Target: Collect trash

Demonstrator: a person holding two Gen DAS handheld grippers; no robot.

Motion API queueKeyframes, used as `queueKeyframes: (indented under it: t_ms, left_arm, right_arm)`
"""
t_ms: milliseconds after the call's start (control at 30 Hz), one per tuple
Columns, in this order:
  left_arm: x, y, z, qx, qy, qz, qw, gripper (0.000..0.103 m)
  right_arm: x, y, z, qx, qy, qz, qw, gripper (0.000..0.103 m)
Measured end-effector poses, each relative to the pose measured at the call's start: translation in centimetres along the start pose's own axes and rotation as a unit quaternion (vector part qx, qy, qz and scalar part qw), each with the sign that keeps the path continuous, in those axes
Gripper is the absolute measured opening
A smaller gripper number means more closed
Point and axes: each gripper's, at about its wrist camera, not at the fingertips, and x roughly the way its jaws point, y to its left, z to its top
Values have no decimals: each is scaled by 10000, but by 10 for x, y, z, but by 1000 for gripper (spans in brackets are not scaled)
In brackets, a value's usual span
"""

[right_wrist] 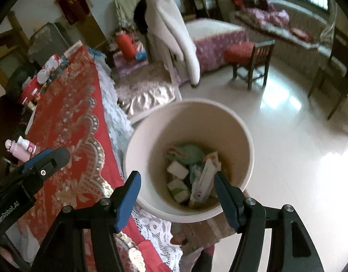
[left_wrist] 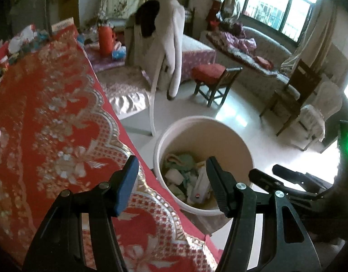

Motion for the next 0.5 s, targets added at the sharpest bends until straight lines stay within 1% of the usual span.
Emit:
queueKeyframes:
  t_ms: [67, 167, 267, 367, 500]
  left_arm:
    - [-14, 4, 0, 22, -125, 4, 9999, 60]
    - [-34, 8, 1, 87, -325, 39, 9994, 61]
    - [-54, 11, 0, 149, -503, 83, 9986, 60]
    - [-73, 14, -4, 188, -724, 105, 9971, 61]
    - [-93, 16, -9, 253, -956, 36, 9951, 61]
  right_arm:
    - [-16, 9, -2, -67, -243, -132, 9996, 64]
    - [-36, 19, -4, -93, -550, -215, 9982, 65]
    - [-53, 27, -7, -104, -795, -211, 9966, 68]
    - [-70, 37, -11, -177, -1101, -212, 9935, 69]
    - [-88, 49, -16, -213, -1421, -246, 9893, 73]
